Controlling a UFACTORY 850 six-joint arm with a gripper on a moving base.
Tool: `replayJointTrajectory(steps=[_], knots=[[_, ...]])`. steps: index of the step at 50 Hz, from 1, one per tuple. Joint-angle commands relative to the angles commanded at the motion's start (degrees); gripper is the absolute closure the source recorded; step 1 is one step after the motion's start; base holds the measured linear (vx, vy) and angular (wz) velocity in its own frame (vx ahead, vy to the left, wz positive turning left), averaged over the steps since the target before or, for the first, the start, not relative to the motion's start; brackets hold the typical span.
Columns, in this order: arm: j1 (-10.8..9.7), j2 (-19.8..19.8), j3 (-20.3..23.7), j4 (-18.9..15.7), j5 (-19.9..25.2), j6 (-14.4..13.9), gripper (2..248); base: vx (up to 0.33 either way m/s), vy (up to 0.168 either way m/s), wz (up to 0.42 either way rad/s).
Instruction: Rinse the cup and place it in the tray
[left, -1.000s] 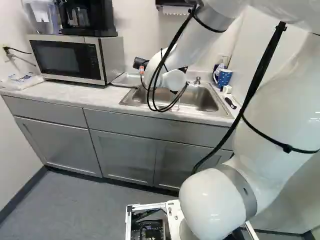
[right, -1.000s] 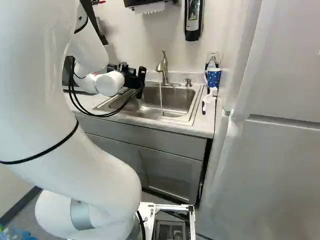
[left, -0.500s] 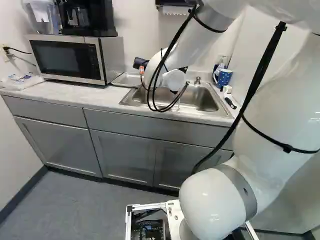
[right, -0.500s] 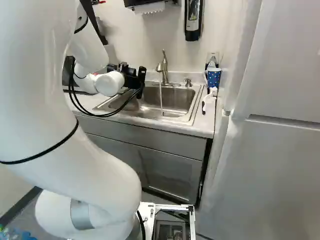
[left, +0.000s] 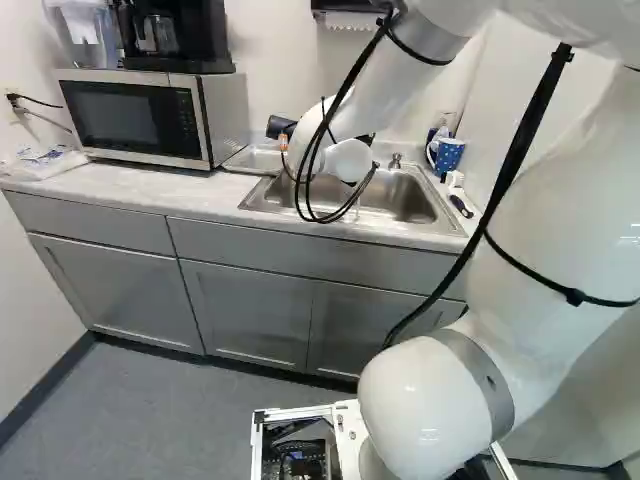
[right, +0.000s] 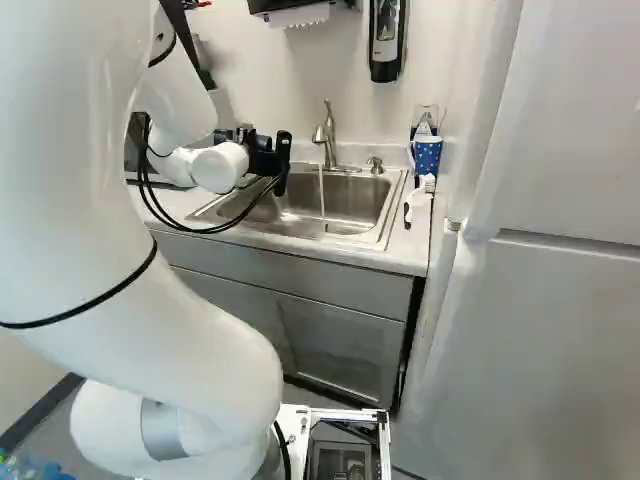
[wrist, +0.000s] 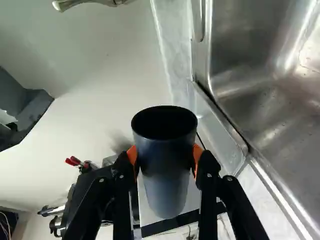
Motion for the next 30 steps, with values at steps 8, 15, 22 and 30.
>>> replayJointTrajectory(steps=[8,15,22,30], knots=[[0.00,0.00,0.00,0.00,0.00,-4.69,127,0.000,0.000,0.000],[0.00,0.00,0.00,0.00,0.00,-8.87,127,0.000,0.000,0.000],[0.00,0.00,0.00,0.00,0.00,-13.09,127,0.000,0.000,0.000],[0.00,0.00,0.00,0.00,0.00,-17.90,127,0.000,0.000,0.000]])
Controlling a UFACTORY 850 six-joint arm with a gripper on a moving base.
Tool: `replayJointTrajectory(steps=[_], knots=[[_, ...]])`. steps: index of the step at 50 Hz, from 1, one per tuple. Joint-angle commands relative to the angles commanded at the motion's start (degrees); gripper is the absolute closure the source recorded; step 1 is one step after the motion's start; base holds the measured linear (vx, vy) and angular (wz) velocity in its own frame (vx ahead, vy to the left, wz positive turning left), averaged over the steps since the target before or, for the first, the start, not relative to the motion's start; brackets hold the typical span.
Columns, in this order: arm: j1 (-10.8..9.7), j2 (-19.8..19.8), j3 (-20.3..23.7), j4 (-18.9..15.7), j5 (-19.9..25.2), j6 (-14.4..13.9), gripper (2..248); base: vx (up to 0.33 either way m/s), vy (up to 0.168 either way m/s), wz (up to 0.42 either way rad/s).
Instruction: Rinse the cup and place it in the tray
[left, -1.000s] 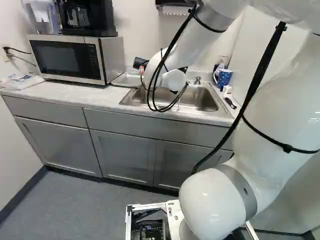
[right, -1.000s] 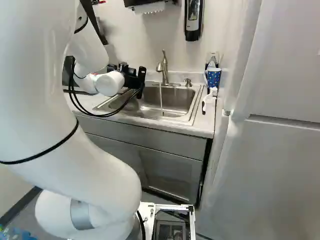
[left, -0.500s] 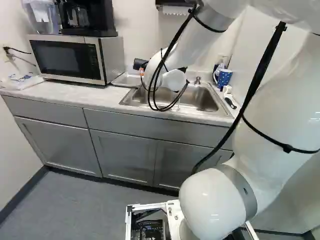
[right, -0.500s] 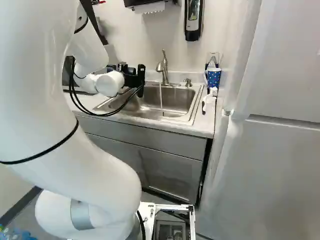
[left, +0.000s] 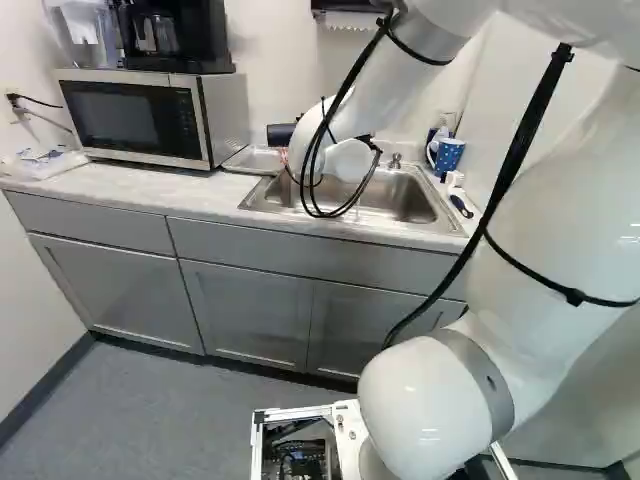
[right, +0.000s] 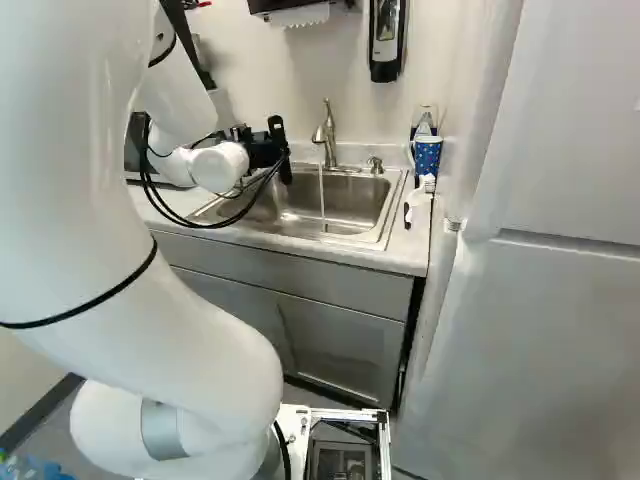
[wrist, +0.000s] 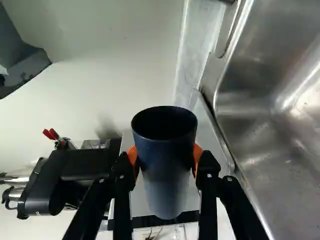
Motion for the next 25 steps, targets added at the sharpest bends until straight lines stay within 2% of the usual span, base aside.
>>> replayJointTrajectory(steps=[25], knots=[[0.00,0.00,0.00,0.00,0.00,-15.06,127,0.000,0.000,0.000]])
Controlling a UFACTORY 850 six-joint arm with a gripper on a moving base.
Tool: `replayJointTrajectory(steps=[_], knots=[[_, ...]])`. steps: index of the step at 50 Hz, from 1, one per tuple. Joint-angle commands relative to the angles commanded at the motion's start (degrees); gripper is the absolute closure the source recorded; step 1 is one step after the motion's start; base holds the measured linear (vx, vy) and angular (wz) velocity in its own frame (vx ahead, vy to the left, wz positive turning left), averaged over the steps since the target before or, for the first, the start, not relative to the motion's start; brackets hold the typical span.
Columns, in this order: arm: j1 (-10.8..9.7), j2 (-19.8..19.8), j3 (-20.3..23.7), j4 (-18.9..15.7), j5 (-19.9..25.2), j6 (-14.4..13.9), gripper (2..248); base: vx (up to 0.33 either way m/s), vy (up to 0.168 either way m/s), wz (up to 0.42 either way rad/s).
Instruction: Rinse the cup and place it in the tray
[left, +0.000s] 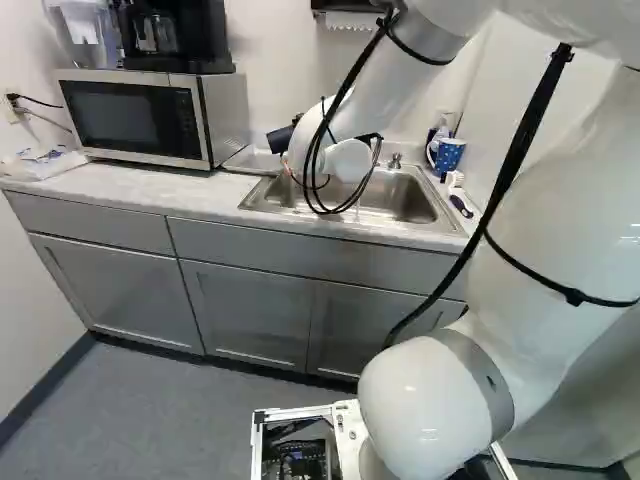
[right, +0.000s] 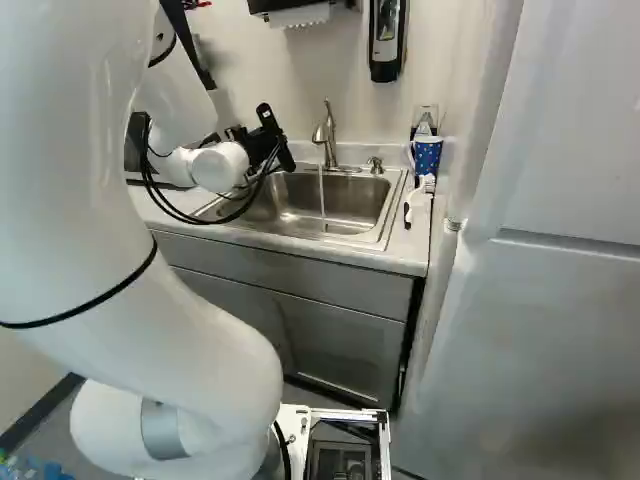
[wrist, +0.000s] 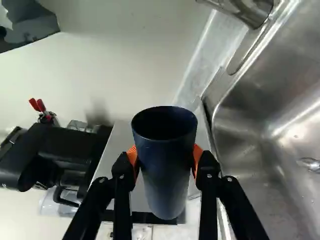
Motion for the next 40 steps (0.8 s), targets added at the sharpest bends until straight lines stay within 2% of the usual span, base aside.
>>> replayJointTrajectory(steps=[40], knots=[[0.00,0.00,0.00,0.00,0.00,-24.11,127,0.000,0.000,0.000]])
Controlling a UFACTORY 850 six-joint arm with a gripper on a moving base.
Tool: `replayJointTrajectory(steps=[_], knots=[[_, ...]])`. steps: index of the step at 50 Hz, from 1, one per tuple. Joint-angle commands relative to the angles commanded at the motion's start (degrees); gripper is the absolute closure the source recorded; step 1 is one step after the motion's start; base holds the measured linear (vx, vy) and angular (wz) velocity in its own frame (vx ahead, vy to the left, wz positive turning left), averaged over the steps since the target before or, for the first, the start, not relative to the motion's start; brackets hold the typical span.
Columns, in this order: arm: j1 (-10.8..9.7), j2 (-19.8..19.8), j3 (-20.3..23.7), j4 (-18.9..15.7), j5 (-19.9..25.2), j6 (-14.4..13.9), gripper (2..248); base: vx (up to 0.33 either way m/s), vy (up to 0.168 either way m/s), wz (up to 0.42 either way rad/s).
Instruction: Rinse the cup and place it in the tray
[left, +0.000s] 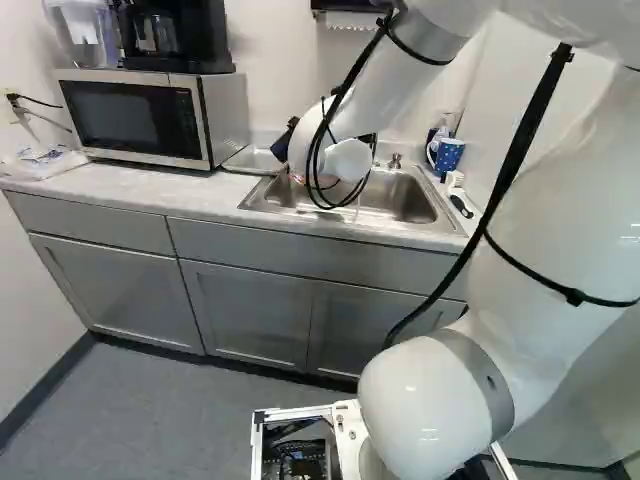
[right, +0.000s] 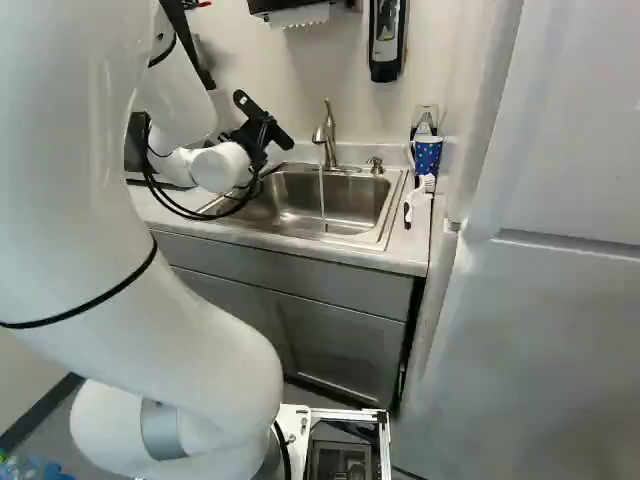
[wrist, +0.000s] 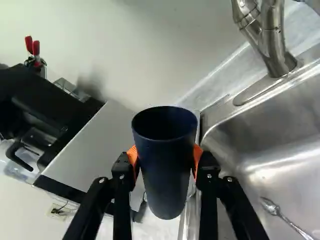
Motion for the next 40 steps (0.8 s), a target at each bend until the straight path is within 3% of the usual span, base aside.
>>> replayJointTrajectory(steps=[40], knots=[[0.00,0.00,0.00,0.00,0.00,-24.07,127,0.000,0.000,0.000]])
